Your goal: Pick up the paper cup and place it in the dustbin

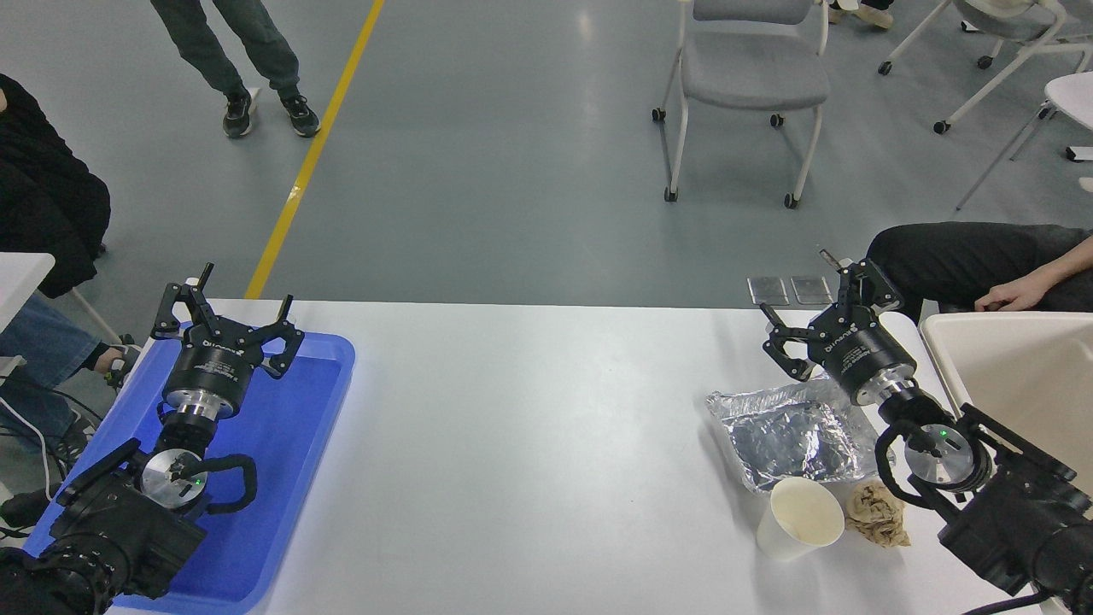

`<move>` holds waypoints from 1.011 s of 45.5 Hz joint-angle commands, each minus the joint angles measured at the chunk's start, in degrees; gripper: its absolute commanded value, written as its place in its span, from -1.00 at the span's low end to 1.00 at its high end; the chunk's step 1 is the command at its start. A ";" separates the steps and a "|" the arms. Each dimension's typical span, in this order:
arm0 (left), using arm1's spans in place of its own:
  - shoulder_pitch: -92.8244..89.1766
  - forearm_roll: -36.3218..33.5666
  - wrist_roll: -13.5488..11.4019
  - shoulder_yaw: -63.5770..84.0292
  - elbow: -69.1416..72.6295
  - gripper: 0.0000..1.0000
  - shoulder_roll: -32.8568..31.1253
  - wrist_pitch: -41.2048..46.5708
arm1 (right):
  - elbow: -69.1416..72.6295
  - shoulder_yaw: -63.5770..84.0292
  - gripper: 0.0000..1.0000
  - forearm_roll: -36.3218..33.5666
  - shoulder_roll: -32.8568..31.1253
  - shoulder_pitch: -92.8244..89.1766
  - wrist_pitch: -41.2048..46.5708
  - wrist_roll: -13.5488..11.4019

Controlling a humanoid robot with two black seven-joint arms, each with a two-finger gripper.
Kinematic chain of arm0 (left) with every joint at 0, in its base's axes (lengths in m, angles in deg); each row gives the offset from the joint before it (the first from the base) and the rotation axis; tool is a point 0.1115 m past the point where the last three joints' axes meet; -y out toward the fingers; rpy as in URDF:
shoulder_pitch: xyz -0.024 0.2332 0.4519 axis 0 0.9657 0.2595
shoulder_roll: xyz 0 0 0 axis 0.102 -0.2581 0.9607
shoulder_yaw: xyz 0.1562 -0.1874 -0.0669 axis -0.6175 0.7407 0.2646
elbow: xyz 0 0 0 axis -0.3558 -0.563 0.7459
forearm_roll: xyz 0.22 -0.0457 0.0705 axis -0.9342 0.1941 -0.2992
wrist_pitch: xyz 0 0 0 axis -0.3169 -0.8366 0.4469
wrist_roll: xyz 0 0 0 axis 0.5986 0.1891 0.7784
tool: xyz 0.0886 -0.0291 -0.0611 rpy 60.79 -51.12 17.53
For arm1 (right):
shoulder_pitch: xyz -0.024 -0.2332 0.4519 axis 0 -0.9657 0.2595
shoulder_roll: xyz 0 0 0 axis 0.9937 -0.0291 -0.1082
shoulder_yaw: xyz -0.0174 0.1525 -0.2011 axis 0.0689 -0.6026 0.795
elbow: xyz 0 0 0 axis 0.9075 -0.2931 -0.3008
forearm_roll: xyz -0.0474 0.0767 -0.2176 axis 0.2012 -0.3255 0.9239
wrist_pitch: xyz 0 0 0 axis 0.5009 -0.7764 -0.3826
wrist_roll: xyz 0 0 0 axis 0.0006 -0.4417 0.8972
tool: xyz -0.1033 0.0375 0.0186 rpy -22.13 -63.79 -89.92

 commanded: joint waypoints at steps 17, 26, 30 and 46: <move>0.00 0.00 0.00 0.00 0.01 1.00 -0.01 0.00 | 0.08 2.81 1.00 0.10 0.01 2.56 -0.40 -0.12; 0.00 0.00 0.00 0.00 0.01 1.00 -0.01 0.00 | 0.17 5.89 1.00 0.10 -0.69 4.67 -0.49 -0.12; 0.00 0.00 0.00 0.00 0.01 1.00 -0.01 0.00 | 0.35 8.08 1.00 0.45 -2.36 6.08 -0.40 -0.21; 0.00 0.00 0.00 0.00 0.01 1.00 -0.01 0.00 | 6.85 19.85 1.00 10.02 -11.06 15.13 -0.75 -0.64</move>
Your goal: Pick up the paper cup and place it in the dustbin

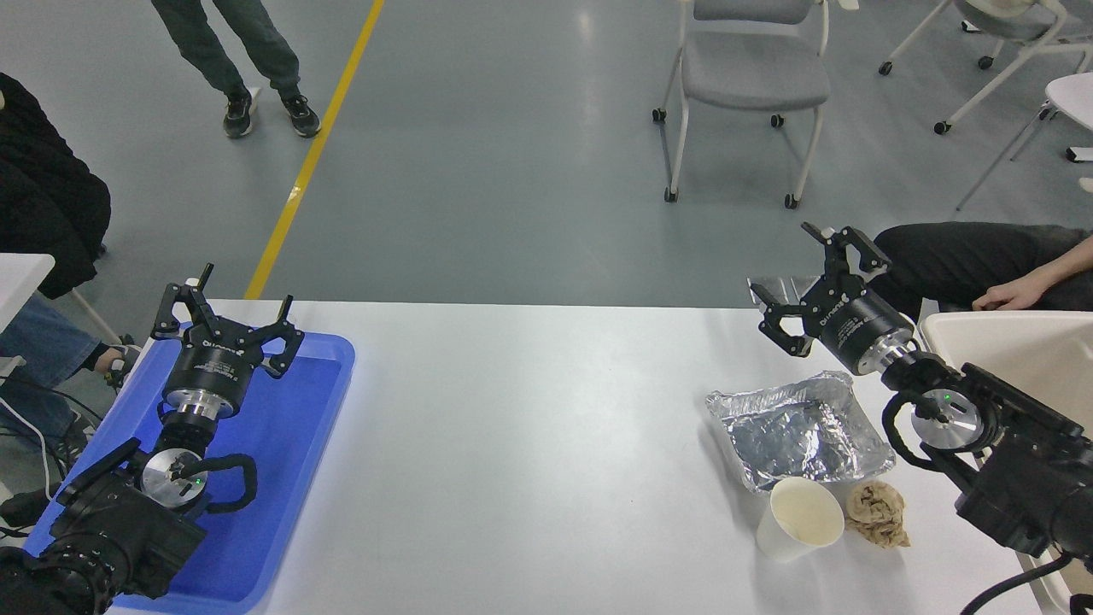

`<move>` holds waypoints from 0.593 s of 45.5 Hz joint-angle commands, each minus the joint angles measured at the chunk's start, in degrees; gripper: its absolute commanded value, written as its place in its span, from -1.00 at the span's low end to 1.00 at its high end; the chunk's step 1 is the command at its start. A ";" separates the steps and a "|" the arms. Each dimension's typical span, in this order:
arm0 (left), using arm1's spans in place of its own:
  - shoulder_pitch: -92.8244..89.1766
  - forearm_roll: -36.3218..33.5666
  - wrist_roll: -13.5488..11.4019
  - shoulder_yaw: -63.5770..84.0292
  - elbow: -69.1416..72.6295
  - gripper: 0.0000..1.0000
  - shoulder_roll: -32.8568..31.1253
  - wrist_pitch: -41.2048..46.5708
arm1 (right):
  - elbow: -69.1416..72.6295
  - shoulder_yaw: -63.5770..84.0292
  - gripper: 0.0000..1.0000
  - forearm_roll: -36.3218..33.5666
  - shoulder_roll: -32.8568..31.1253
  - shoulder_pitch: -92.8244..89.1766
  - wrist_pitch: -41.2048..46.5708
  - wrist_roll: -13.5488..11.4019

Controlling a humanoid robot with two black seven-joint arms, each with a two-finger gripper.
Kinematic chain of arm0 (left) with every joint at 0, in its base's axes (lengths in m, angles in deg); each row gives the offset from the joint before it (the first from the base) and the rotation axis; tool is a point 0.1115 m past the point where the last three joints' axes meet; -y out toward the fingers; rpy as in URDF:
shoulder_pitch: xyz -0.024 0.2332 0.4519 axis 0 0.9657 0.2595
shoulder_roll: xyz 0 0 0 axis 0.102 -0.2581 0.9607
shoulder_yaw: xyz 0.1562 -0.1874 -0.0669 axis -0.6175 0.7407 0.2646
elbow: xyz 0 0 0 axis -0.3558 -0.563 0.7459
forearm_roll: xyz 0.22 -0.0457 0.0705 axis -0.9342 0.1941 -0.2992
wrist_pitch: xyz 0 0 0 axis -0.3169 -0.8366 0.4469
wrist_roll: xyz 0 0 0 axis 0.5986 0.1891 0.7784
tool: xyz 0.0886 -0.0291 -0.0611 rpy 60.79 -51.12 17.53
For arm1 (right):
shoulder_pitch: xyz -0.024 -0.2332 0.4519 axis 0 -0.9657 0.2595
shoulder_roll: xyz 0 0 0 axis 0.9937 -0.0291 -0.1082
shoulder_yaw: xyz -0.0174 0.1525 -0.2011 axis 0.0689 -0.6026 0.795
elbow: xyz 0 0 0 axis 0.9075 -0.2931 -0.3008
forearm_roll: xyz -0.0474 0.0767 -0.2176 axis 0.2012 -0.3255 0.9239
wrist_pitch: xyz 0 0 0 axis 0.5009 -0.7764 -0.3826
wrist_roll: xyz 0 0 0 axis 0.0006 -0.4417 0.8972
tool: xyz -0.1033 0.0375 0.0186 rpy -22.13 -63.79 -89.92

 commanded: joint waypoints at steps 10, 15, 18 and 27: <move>0.00 0.00 0.00 0.00 0.01 1.00 0.00 0.00 | 11.13 16.94 1.00 14.00 -10.20 12.36 -0.28 -2.29; 0.00 0.00 0.00 0.00 0.01 1.00 0.00 0.00 | 17.37 22.30 1.00 20.07 -14.50 15.44 -0.28 -2.37; 0.00 0.00 0.00 0.00 0.01 1.00 0.00 0.00 | 20.54 26.78 1.00 23.84 -16.87 18.24 -0.28 -2.46; 0.00 0.00 0.00 0.00 -0.17 1.00 -0.09 0.00 | 26.00 47.07 1.00 33.95 -21.45 32.74 0.42 -2.46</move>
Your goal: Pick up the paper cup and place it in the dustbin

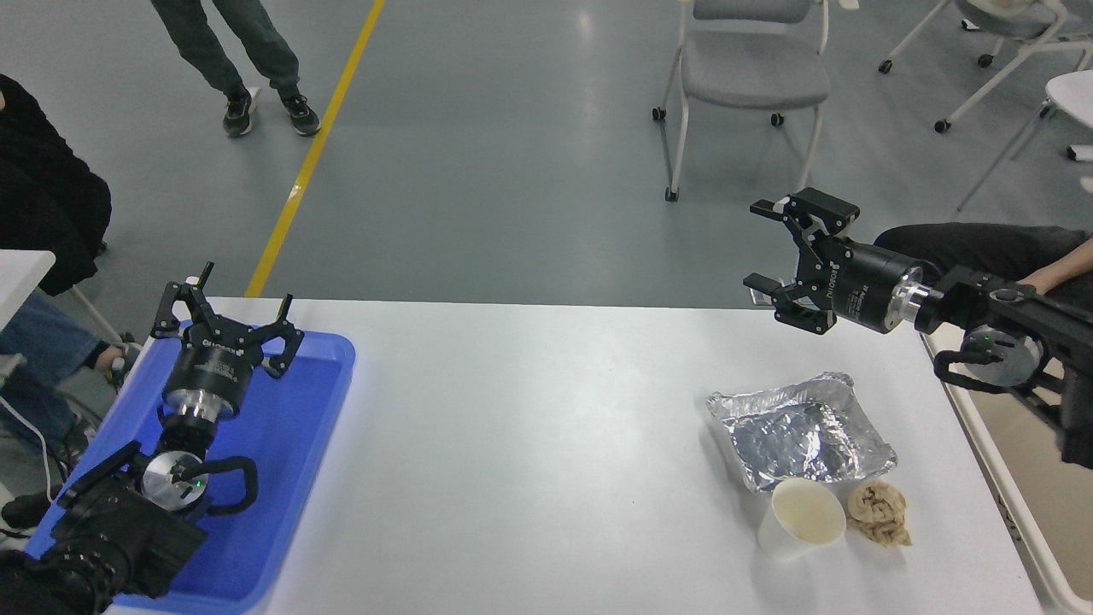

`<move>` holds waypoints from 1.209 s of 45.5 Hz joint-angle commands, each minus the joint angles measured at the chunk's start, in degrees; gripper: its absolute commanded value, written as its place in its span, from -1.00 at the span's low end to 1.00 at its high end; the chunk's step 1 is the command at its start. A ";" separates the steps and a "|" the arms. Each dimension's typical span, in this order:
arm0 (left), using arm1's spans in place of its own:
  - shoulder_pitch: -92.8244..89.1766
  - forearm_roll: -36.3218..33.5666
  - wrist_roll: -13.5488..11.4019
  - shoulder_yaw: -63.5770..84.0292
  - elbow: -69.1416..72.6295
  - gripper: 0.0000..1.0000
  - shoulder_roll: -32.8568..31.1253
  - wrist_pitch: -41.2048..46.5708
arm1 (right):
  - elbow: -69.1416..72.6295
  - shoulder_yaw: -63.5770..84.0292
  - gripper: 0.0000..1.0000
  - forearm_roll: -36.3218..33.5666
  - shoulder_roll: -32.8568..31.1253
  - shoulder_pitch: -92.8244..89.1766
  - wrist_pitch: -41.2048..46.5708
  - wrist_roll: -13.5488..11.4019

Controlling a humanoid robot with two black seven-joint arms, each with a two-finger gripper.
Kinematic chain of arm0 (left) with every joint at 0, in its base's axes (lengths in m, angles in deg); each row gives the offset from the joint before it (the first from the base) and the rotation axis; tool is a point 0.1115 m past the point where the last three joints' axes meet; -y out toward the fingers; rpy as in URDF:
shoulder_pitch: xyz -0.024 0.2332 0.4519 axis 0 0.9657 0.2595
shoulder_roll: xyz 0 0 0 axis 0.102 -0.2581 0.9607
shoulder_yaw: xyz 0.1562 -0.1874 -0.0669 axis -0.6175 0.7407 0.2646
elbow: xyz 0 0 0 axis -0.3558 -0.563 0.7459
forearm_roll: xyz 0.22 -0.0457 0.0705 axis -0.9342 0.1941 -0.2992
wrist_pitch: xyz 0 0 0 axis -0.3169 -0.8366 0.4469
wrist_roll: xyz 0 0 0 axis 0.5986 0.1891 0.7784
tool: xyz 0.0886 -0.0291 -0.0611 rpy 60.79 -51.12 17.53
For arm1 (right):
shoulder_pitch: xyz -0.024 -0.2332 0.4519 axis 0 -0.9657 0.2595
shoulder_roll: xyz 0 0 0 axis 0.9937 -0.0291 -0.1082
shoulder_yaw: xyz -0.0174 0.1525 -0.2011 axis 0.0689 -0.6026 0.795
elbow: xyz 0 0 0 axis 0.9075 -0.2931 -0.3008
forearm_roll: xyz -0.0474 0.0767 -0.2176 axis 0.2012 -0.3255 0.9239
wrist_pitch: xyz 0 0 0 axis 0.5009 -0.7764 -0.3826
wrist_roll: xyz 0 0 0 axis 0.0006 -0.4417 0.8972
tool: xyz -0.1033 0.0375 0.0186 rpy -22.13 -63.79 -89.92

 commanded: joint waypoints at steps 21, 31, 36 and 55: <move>-0.09 0.01 0.08 0.00 0.00 1.00 -0.06 0.00 | 24.53 65.27 1.00 23.82 -5.47 50.80 4.71 0.03; -0.09 0.01 0.08 0.00 0.00 1.00 -0.06 0.00 | 36.15 81.79 1.00 23.73 -3.10 65.66 6.12 0.20; -0.09 0.01 0.08 0.00 0.00 1.00 -0.06 0.00 | 38.17 86.81 1.00 23.56 -2.04 71.55 8.40 0.38; -0.09 0.01 0.08 0.00 0.00 1.00 -0.06 0.00 | 41.60 91.48 1.00 15.12 -1.51 79.21 14.38 0.29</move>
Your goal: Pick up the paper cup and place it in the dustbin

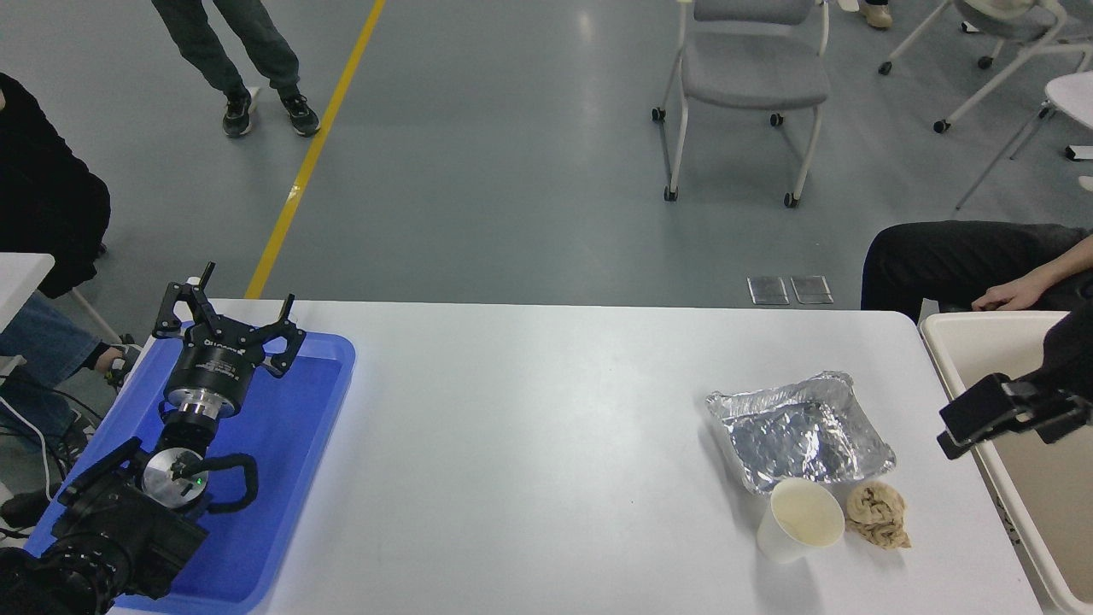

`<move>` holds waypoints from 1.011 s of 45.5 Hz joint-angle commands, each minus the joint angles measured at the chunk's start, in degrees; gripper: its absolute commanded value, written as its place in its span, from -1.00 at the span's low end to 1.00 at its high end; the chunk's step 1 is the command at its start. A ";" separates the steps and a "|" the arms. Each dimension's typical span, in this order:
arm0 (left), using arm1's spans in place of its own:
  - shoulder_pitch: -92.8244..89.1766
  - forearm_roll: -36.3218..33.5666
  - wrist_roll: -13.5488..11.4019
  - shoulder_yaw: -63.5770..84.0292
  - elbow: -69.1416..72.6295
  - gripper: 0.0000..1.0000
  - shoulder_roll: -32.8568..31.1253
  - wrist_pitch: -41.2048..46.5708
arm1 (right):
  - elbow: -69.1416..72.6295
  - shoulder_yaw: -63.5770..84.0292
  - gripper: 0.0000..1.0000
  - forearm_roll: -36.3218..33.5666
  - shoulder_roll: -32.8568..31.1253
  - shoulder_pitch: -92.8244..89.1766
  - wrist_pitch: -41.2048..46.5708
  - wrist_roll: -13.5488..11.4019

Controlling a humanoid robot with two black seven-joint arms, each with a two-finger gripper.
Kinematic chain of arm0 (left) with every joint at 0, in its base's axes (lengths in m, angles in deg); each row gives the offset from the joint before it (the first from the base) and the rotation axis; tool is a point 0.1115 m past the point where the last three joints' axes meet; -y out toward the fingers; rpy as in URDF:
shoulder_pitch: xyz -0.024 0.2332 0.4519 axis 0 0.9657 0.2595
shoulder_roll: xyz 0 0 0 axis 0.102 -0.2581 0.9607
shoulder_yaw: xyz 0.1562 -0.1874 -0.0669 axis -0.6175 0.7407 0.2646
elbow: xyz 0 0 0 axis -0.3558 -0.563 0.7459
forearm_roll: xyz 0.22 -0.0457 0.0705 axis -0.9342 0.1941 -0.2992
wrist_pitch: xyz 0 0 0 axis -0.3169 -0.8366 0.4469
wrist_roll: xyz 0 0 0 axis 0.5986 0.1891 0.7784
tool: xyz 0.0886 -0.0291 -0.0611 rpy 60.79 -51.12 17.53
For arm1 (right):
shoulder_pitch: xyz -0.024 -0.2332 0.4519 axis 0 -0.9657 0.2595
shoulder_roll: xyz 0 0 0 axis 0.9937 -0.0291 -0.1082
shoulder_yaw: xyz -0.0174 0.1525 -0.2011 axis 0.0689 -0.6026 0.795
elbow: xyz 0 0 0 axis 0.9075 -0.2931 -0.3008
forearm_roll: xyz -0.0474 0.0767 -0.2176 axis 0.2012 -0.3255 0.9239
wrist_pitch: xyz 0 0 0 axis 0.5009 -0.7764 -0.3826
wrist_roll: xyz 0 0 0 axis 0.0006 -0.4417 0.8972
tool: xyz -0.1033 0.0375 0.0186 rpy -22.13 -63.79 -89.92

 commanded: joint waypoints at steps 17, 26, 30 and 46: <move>0.00 0.02 -0.01 0.00 0.02 1.00 0.09 0.00 | 1.38 0.22 1.00 -4.14 1.49 4.13 1.02 -0.16; 0.00 0.02 -0.01 0.00 0.02 1.00 0.09 0.00 | 0.15 -3.12 1.00 -5.98 1.31 -1.66 -3.72 -0.42; 0.00 0.02 -0.01 0.00 0.02 1.00 0.17 0.00 | -1.25 -7.24 1.00 -5.98 1.22 -7.90 -6.97 -0.42; 0.00 0.02 -0.01 0.00 0.02 1.00 0.17 0.00 | -10.92 -20.87 1.00 -2.30 1.93 -30.49 -13.13 -0.69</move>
